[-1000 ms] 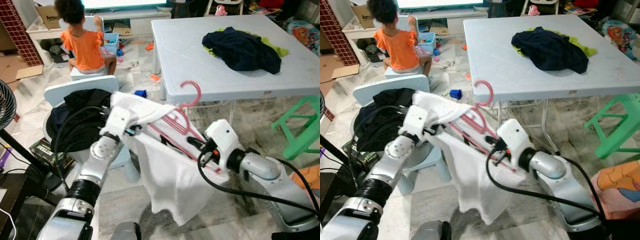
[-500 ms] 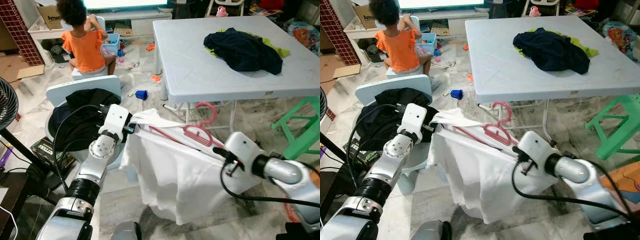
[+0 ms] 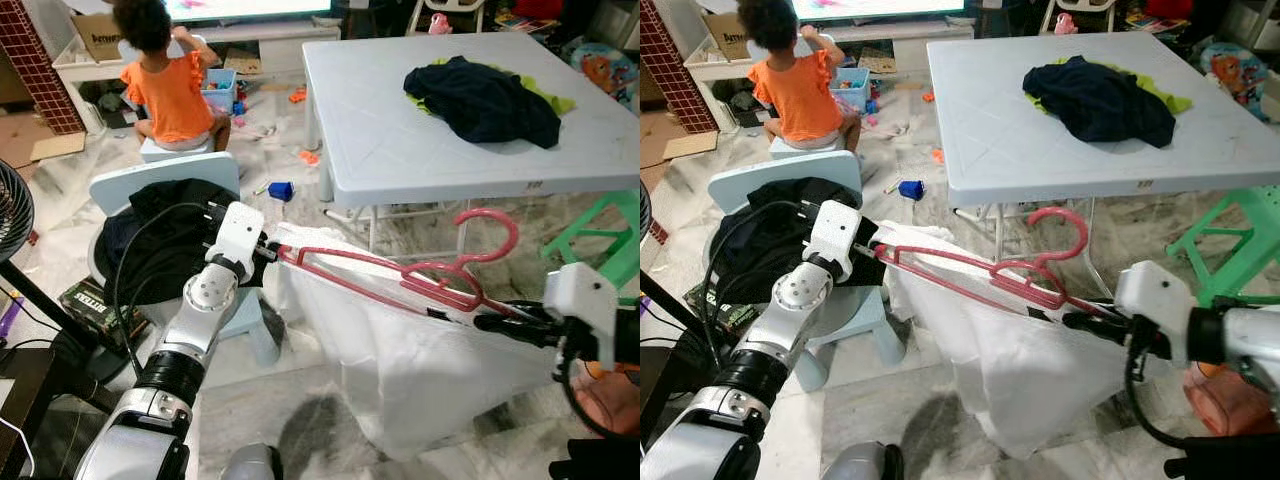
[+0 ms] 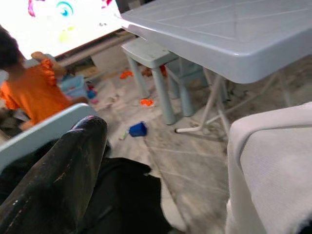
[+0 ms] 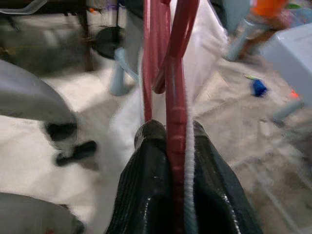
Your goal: Hang hanger
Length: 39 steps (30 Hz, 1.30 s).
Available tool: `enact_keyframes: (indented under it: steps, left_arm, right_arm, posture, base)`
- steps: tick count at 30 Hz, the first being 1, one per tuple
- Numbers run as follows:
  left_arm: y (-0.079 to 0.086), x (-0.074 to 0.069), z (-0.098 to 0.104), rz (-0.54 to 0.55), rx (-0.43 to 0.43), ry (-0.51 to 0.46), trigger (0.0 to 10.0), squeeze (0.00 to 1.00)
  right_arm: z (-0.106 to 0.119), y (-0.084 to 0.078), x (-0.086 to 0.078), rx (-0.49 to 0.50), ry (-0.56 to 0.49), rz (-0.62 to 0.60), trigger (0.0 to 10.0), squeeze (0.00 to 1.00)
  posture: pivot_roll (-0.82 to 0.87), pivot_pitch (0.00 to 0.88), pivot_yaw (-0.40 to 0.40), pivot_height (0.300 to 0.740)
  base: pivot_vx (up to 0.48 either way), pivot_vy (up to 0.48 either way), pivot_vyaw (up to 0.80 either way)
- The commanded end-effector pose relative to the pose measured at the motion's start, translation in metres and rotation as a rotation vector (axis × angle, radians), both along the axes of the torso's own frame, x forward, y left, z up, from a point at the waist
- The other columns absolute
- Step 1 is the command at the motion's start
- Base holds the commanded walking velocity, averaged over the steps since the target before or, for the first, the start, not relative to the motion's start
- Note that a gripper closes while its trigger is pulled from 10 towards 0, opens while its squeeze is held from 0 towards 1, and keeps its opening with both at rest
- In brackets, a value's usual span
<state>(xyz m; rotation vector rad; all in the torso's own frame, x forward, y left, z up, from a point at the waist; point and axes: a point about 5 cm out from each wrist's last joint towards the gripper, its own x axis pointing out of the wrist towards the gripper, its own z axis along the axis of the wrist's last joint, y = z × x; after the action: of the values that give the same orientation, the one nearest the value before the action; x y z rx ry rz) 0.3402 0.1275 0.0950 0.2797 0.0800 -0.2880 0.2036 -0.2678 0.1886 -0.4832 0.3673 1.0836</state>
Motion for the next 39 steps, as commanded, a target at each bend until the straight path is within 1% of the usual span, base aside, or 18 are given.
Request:
enact_keyframes:
  steps: [1,3,5,6,8,10,11,13,14,16,22,23,27,30,34,37,38,39]
  left_arm:
    - [0.045,0.005,0.0,0.186,-0.008,0.041,10.0,0.0]
    - [0.043,0.005,-0.001,0.17,-0.015,0.046,10.0,0.0]
    - [0.035,0.002,-0.004,0.128,-0.03,0.059,10.0,0.0]
    - [0.035,0.002,-0.004,0.128,-0.03,0.059,10.0,0.0]
    - [0.025,-0.001,-0.006,0.084,-0.054,0.056,10.0,0.0]
    - [0.024,-0.002,-0.007,0.075,-0.053,0.057,10.0,0.0]
    - [0.018,-0.005,-0.006,0.042,-0.093,0.055,10.0,0.0]
    - [0.016,-0.006,-0.005,0.023,-0.12,0.051,10.0,0.0]
    - [0.014,-0.008,-0.004,0.007,-0.133,0.035,0.0,0.0]
    - [0.008,-0.012,-0.001,-0.045,-0.151,0.008,0.0,0.0]
    - [0.002,-0.013,0.002,-0.074,-0.18,-0.003,0.0,0.0]
    - [-0.004,-0.014,0.002,-0.095,-0.192,-0.002,0.0,0.0]
    - [-0.014,-0.015,0.005,-0.132,-0.225,-0.014,0.0,0.0]
    - [-0.018,-0.015,0.006,-0.147,-0.235,-0.018,0.0,0.0]
    - [-0.026,-0.013,0.012,-0.169,-0.271,-0.04,0.0,0.0]
    - [-0.027,-0.013,0.013,-0.171,-0.272,-0.042,0.0,0.0]
    - [-0.032,-0.012,0.013,-0.183,-0.279,-0.043,0.0,0.0]
    - [-0.034,-0.011,0.013,-0.186,-0.281,-0.043,0.0,0.0]
  right_arm:
    - [0.018,-0.018,-0.004,-0.036,0.009,-0.015,10.0,0.0]
    - [0.025,-0.018,-0.003,0.008,-0.001,-0.021,10.0,0.0]
    - [0.037,-0.014,0.012,0.154,-0.081,-0.095,10.0,0.0]
    - [0.037,-0.014,0.012,0.154,-0.081,-0.095,10.0,0.0]
    - [0.045,-0.006,0.023,0.298,-0.142,-0.147,10.0,0.0]
    - [0.046,-0.004,0.024,0.323,-0.146,-0.155,10.0,0.0]
    - [0.045,0.003,0.026,0.353,-0.148,-0.153,10.0,0.0]
    - [0.044,0.006,0.026,0.361,-0.149,-0.15,10.0,0.0]
    - [0.042,0.008,0.026,0.354,-0.149,-0.148,10.0,0.0]
    - [0.036,0.012,0.028,0.342,-0.144,-0.155,10.0,0.0]
    - [0.04,0.016,0.037,0.382,-0.185,-0.209,10.0,0.0]
    - [0.047,0.023,0.047,0.442,-0.228,-0.258,10.0,0.0]
    - [0.052,0.038,0.058,0.525,-0.244,-0.278,10.0,0.0]
    - [0.052,0.045,0.06,0.565,-0.231,-0.274,10.0,0.0]
    - [0.05,0.069,0.059,0.679,-0.166,-0.246,10.0,0.0]
    - [0.05,0.071,0.059,0.696,-0.16,-0.244,10.0,0.0]
    - [0.056,0.085,0.061,0.797,-0.137,-0.24,10.0,0.0]
    - [0.058,0.09,0.062,0.842,-0.125,-0.237,10.0,0.0]
  posture:
    - [-0.08,0.0,0.037,0.74]
    - [-0.08,0.0,0.037,0.74]
    - [-0.08,0.0,0.036,0.74]
    - [-0.08,0.0,0.036,0.74]
    - [-0.08,0.0,0.035,0.74]
    - [-0.08,0.0,0.035,0.74]
    - [-0.07,0.0,0.035,0.74]
    - [-0.07,0.0,0.035,0.74]
    - [-0.07,0.0,0.035,0.74]
    - [-0.07,0.0,0.034,0.74]
    - [-0.07,0.0,0.033,0.74]
    - [-0.07,0.0,0.033,0.74]
    - [-0.07,0.0,0.03,0.74]
    - [-0.07,0.0,0.027,0.74]
    - [-0.07,0.0,0.023,0.74]
    - [-0.07,0.0,0.023,0.74]
    - [-0.07,0.0,0.024,0.74]
    - [-0.07,0.0,0.024,0.74]
  base:
    - [0.0,0.0,0.0]
    - [0.0,0.0,0.0]
    - [0.0,0.0,0.0]
    - [0.0,0.0,0.0]
    - [0.0,0.0,0.0]
    - [0.0,0.0,0.0]
    - [0.0,0.0,0.0]
    - [0.0,0.0,0.0]
    - [0.0,0.0,0.0]
    - [0.0,0.0,0.0]
    - [0.0,0.0,0.0]
    - [0.0,0.0,0.0]
    - [0.0,0.0,0.0]
    - [0.0,0.0,0.0]
    - [0.0,0.0,0.0]
    - [0.0,0.0,0.0]
    - [0.0,0.0,0.0]
    - [0.0,0.0,0.0]
